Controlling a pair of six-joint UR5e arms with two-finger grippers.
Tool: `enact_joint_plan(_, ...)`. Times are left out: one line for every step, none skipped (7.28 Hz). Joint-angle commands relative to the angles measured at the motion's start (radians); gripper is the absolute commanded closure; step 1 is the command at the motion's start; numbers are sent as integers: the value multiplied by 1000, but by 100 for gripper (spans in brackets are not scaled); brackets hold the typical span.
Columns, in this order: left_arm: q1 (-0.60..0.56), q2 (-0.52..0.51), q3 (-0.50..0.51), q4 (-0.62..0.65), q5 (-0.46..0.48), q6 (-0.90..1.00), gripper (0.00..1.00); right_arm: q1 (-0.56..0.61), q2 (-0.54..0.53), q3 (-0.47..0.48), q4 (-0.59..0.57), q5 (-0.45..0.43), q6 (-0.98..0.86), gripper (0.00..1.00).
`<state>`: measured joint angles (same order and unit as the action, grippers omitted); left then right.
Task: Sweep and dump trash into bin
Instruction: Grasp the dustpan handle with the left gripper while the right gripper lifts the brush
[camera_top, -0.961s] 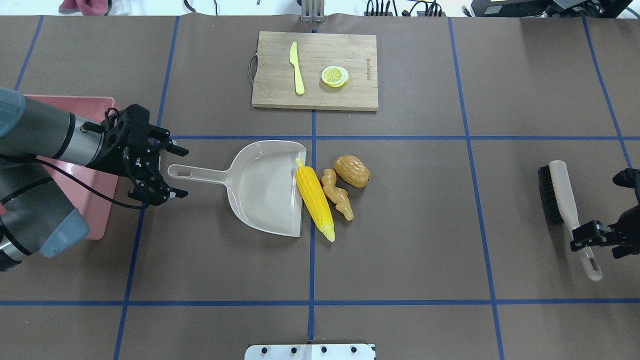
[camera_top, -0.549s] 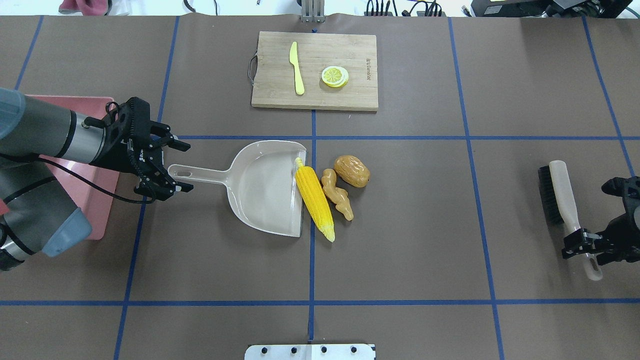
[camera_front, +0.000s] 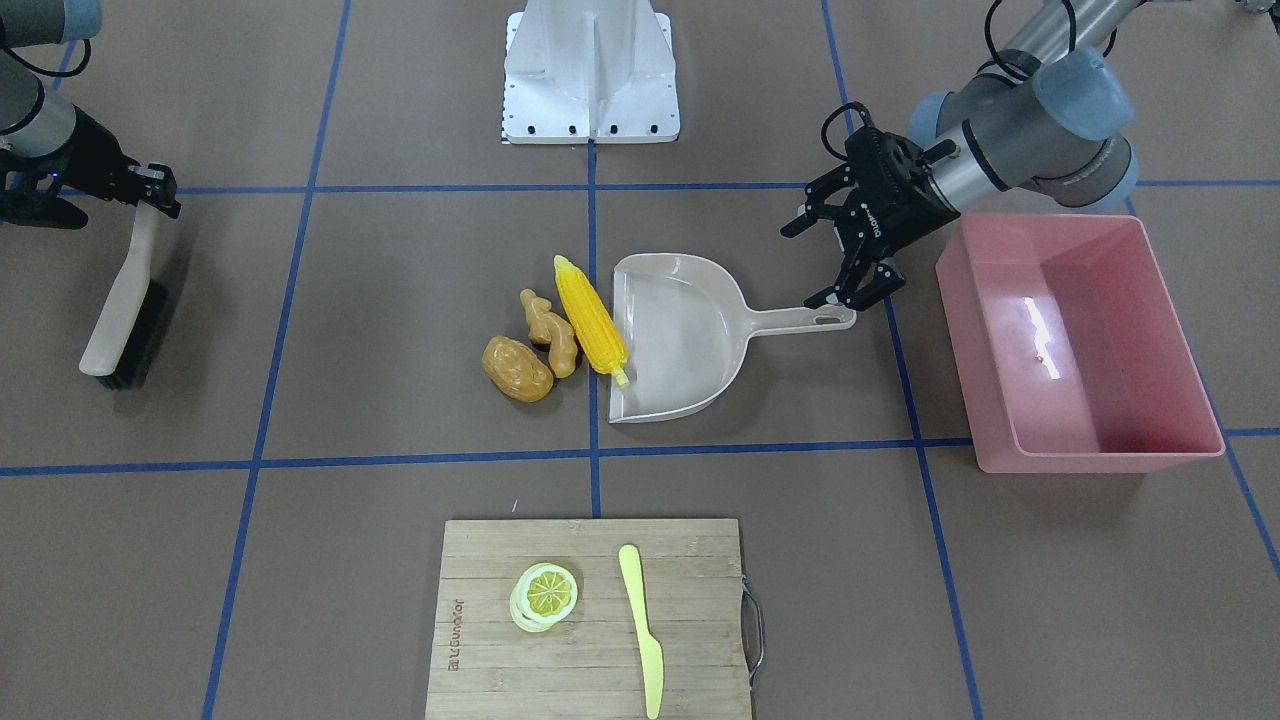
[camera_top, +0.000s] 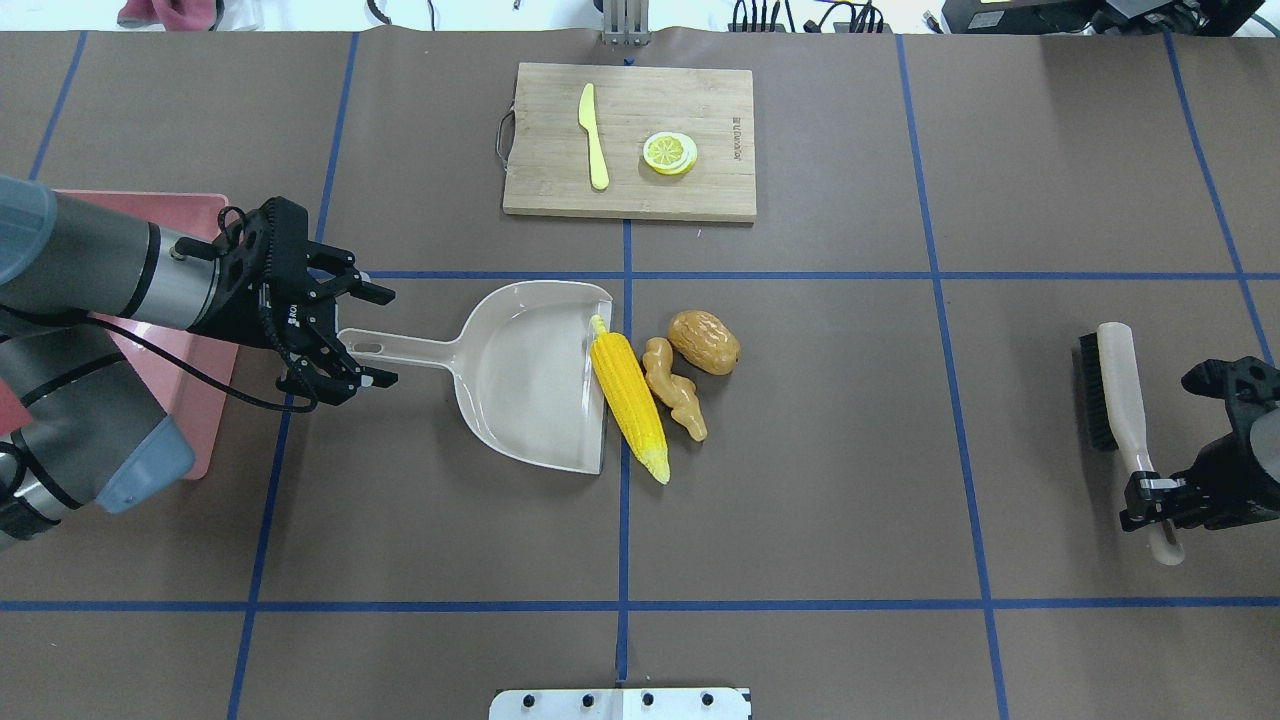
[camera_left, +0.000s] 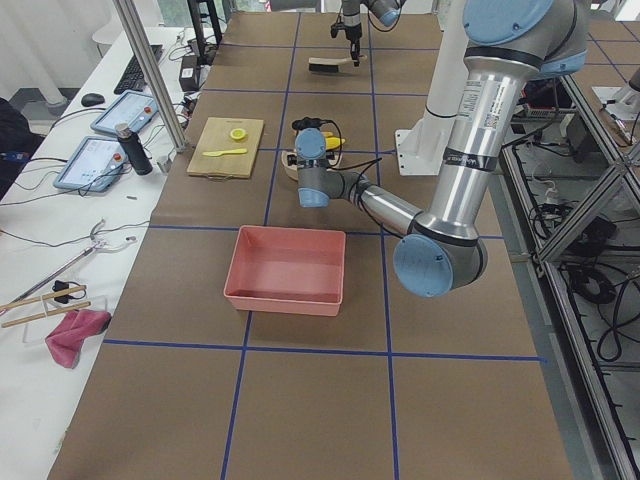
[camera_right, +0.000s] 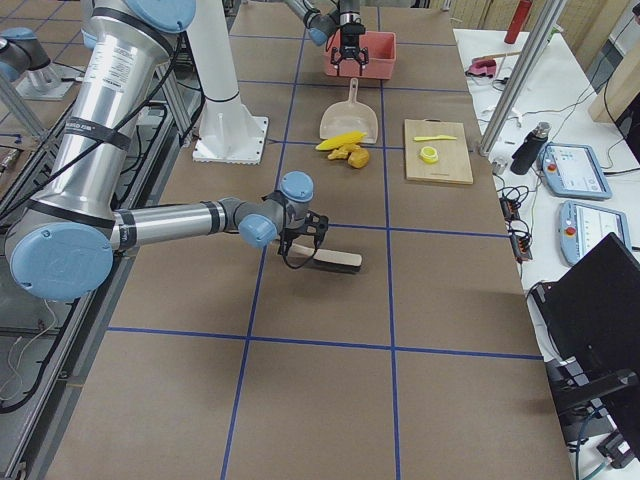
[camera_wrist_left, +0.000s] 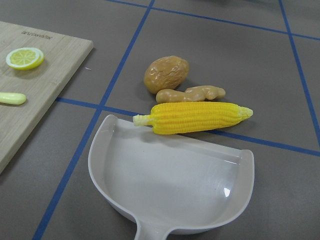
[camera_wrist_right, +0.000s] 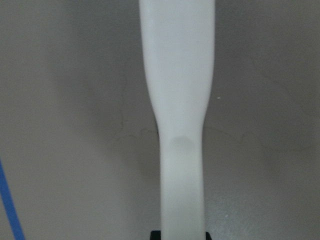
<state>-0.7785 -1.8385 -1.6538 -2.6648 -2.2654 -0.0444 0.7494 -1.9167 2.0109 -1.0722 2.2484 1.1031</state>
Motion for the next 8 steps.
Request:
enact_joint_plan(7,-1,79,-33,21,26,8,-85,93,196,-243,-36,12,100)
enact_joint_plan(27,-7,129,-99,55,28,8,-126,199,210,-326,-62,20,100)
enact_joint_plan(39,-14,155,-115,56,26,8,-183,326,206,-419,-75,35,100)
enact_joint_plan(41,-28,157,-115,55,26,8,-264,455,198,-534,-134,61,100)
enact_joint_plan(57,-43,172,-113,56,26,8,-315,543,172,-593,-197,63,100)
enact_joint_plan(57,-68,190,-109,56,26,8,-337,598,131,-595,-204,64,100)
enact_joint_plan(57,-82,209,-107,56,26,8,-337,617,99,-594,-208,64,100)
enact_joint_plan(57,-84,215,-107,58,26,8,-335,636,73,-595,-246,64,100)
